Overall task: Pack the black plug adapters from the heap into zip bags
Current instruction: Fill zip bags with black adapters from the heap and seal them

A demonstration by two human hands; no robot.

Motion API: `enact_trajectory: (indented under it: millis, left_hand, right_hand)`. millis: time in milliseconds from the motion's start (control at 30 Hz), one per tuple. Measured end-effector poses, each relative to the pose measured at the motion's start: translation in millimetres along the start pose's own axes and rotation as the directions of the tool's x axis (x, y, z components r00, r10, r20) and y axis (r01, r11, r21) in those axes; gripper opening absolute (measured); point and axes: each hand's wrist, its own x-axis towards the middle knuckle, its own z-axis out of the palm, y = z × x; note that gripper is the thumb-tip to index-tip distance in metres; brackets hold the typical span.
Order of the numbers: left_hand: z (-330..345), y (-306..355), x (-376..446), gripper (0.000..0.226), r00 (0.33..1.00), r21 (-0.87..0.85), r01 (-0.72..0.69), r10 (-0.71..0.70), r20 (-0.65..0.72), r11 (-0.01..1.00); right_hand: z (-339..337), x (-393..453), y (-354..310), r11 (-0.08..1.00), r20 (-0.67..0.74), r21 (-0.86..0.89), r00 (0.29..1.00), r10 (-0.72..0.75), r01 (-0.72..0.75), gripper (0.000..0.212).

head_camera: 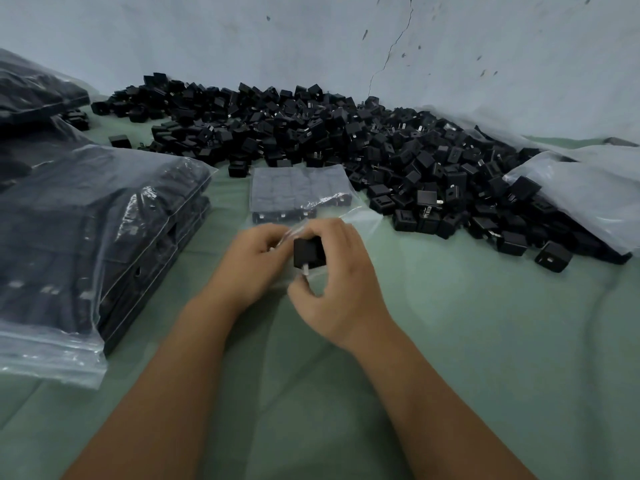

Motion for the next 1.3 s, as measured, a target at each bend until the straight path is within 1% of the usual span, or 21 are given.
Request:
enact_trajectory:
  millis: [33, 67, 133, 200, 300, 367, 400, 433, 500, 533, 600, 667, 733, 833, 933, 1067, 1167, 1233, 1300]
  left_hand:
    - [-1, 0, 1, 0.022, 0.999, -0.035, 0.015, -0.016, -0.034, 0.999]
    - [-1, 0, 1, 0.023, 0.997, -0.092, 0.016, -0.022, -0.068, 0.996]
    - [-1, 2, 1, 0.021, 0.991, -0.201, -0.01, -0.017, -0.136, 0.98]
    - [-3, 8, -2, 0.011, 0.986, -0.26, -0.049, 0.006, -0.165, 0.964]
    - [-3, 12, -4, 0.008, 0.99, -0.22, -0.095, 0.068, -0.127, 0.971]
    - [-3, 12, -4, 0.006, 0.99, -0.219, -0.111, 0.089, -0.107, 0.969]
    - [-3, 13, -5, 0.009, 0.991, -0.236, -0.106, 0.084, -0.102, 0.966]
    - [-3, 13, -5, 0.016, 0.992, -0.261, -0.099, 0.074, -0.104, 0.96]
    - [-5, 13, -5, 0.031, 0.987, -0.308, -0.095, 0.05, -0.152, 0.947]
    - [-6, 12, -5, 0.034, 0.981, -0.31, -0.084, 0.024, -0.193, 0.947]
    - [-7, 9, -2, 0.037, 0.957, -0.317, -0.038, -0.057, -0.284, 0.948]
    - [-9, 7, 1, 0.04, 0.923, -0.354, 0.011, -0.146, -0.356, 0.935]
    - [-10, 5, 4, 0.041, 0.895, -0.38, 0.038, -0.201, -0.399, 0.924]
    - [-9, 4, 6, 0.041, 0.882, -0.4, 0.043, -0.222, -0.415, 0.916]
    - [-9, 4, 6, 0.041, 0.881, -0.409, 0.051, -0.235, -0.412, 0.911]
    - [-9, 4, 7, 0.041, 0.87, -0.41, 0.083, -0.266, -0.414, 0.908]
    - [-8, -2, 7, 0.039, 0.824, -0.361, 0.186, -0.345, -0.45, 0.914]
    - [-9, -6, 5, 0.033, 0.793, -0.308, 0.263, -0.387, -0.47, 0.914]
    - [-10, -8, 5, 0.027, 0.79, -0.262, 0.296, -0.39, -0.474, 0.918]
  right_hand:
    - [-3, -1, 2, 0.999, 0.038, 0.026, 0.999, 0.018, -0.019, 0.036]
    - [-6, -1, 4, 0.999, 0.081, -0.008, 0.996, 0.034, -0.033, 0.035]
    - [-7, 0, 8, 0.985, 0.165, -0.157, 0.982, 0.097, -0.071, 0.033]
    - [-4, 2, 10, 0.95, 0.204, -0.294, 0.964, 0.172, -0.107, 0.031]
    - [-1, 3, 14, 0.889, 0.158, -0.445, 0.968, 0.196, -0.108, 0.023]
    - [-2, 4, 15, 0.849, 0.117, -0.507, 0.963, 0.242, -0.152, 0.018]
    - [-3, 4, 15, 0.828, 0.105, -0.532, 0.957, 0.272, -0.177, 0.019]
    - [-3, 4, 16, 0.81, 0.098, -0.553, 0.951, 0.294, -0.193, 0.021]
    - [-3, 3, 14, 0.799, 0.097, -0.554, 0.935, 0.341, -0.234, 0.026]
    - [-3, 3, 12, 0.804, 0.103, -0.53, 0.92, 0.379, -0.272, 0.028]
    - [-4, 3, 6, 0.82, 0.125, -0.456, 0.887, 0.444, -0.346, 0.022]
    - [-2, 2, 0, 0.825, 0.154, -0.427, 0.869, 0.47, -0.37, 0.017]
    - [0, 0, -3, 0.819, 0.176, -0.445, 0.862, 0.476, -0.361, 0.023]
    - [3, 0, -1, 0.812, 0.184, -0.486, 0.871, 0.456, -0.323, 0.034]
    - [4, 0, 2, 0.813, 0.152, -0.514, 0.904, 0.399, -0.272, 0.027]
    - [3, 0, 4, 0.82, 0.176, -0.505, 0.897, 0.404, -0.27, 0.026]
    - [1, 1, 3, 0.839, 0.162, -0.475, 0.91, 0.381, -0.266, 0.028]
    - [2, 2, 4, 0.828, 0.181, -0.506, 0.908, 0.377, -0.243, 0.024]
    - [4, 3, 8, 0.81, 0.214, -0.535, 0.888, 0.406, -0.241, 0.025]
